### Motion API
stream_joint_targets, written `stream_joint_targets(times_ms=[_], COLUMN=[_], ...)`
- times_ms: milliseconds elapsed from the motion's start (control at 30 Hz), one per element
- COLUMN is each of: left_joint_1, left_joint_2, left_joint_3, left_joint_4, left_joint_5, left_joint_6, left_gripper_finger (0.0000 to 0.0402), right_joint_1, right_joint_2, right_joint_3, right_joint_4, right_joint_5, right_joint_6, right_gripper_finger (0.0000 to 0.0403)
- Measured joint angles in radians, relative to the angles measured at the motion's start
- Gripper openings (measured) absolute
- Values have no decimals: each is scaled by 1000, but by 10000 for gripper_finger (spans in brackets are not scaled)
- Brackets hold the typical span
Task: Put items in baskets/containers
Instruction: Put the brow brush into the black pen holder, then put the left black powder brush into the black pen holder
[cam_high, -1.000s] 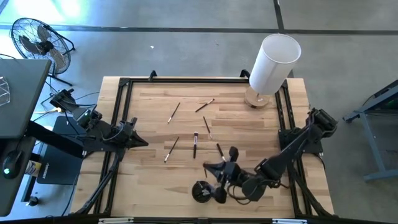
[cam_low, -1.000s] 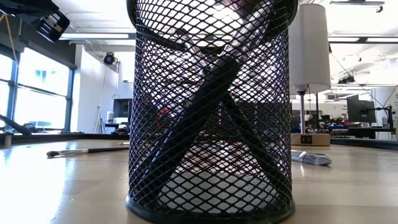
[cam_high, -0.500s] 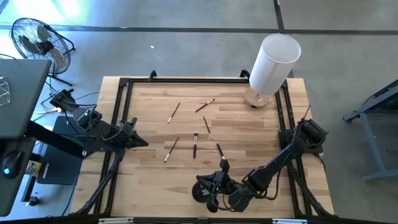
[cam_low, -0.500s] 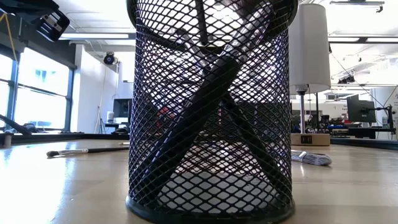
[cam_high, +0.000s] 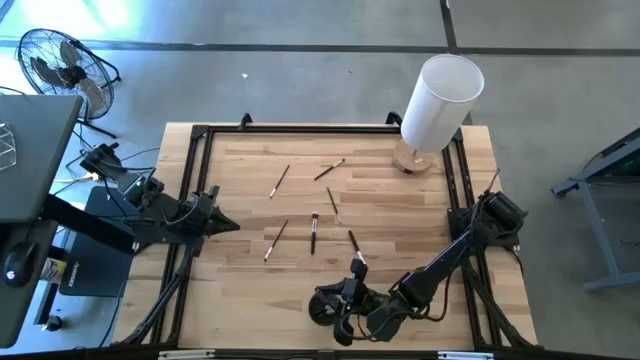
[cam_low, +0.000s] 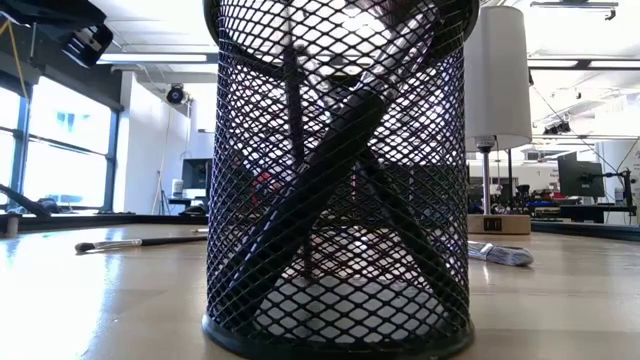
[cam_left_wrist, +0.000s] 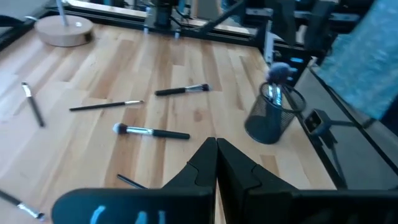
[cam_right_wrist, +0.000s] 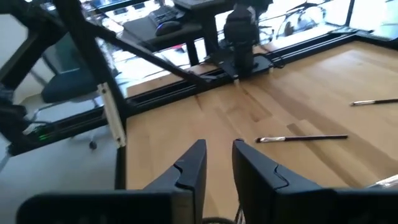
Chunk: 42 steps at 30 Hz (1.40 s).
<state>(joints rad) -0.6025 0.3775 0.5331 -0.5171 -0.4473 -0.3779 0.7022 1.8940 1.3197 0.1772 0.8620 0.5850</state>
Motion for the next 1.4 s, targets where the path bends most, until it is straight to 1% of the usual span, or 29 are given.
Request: stream_joint_targets(times_ms=[67, 133, 200, 267, 333, 367, 433, 467, 567, 633, 733, 800, 833, 900, 1000, 1067, 1133, 1233, 1300, 1400], left_joint_1=[0, 0, 0, 0, 0, 0, 0, 0, 0, 0, 5, 33, 58, 119, 224, 301, 370, 462, 513, 580], left_joint_2=[0, 5, 13, 24, 41, 51, 79, 96, 155, 212, 334, 433, 483, 572, 698, 791, 874, 992, 1076, 1203], left_joint_3=[0, 1, 2, 2, 2, 2, 2, 2, 2, 2, 15, 52, 75, 126, 218, 285, 350, 453, 523, 632], left_joint_4=[0, 0, 0, 0, 2, 6, 40, 72, 159, 218, 301, 305, 305, 301, 255, 221, 152, 75, 36, -33], left_joint_5=[-26, -58, -94, -122, -158, -184, -237, -265, -321, -358, -431, -445, -434, -364, -206, -104, 0, 160, 236, 312], left_joint_6=[-2, -34, -83, -118, -163, -202, -290, -319, -326, -335, -381, -436, -473, -536, -608, -668, -735, -782, -786, -790], left_gripper_finger=[1, 5, 21, 48, 82, 99, 131, 144, 168, 172, 174, 174, 174, 174, 174, 174, 174, 174, 174, 174], right_joint_1=[0, 0, 0, 1, 1, 1, 0, -3, -17, -30, -54, -72, -77, -84, -87, -78, -67, -51, -43, -41], right_joint_2=[-4, -14, -33, -64, -105, -125, -169, -189, -228, -236, -236, -237, -240, -247, -287, -333, -398, -506, -583, -688], right_joint_3=[0, 0, 0, 0, 2, 2, 2, 2, 2, 2, 0, -26, -47, -106, -243, -346, -441, -561, -625, -699], right_joint_4=[-5, -31, -81, -145, -241, -309, -499, -605, -936, -1118, -1317, -1378, -1391, -1395, -1322, -1230, -1131, -1025, -976, -946], right_joint_5=[-19, -51, -82, -85, -57, -32, -9, -22, -118, -202, -359, -435, -467, -536, -628, -655, -659, -614, -585, -570], right_joint_6=[-1, -1, 2, 38, 133, 209, 372, 462, 744, 870, 941, 949, 943, 923, 910, 909, 917, 952, 958, 949], right_gripper_finger=[77, 80, 80, 78, 73, 68, 55, 46, 13, 4, 14, 17, 17, 11, 3, 4, 2, 3, 4, 1])
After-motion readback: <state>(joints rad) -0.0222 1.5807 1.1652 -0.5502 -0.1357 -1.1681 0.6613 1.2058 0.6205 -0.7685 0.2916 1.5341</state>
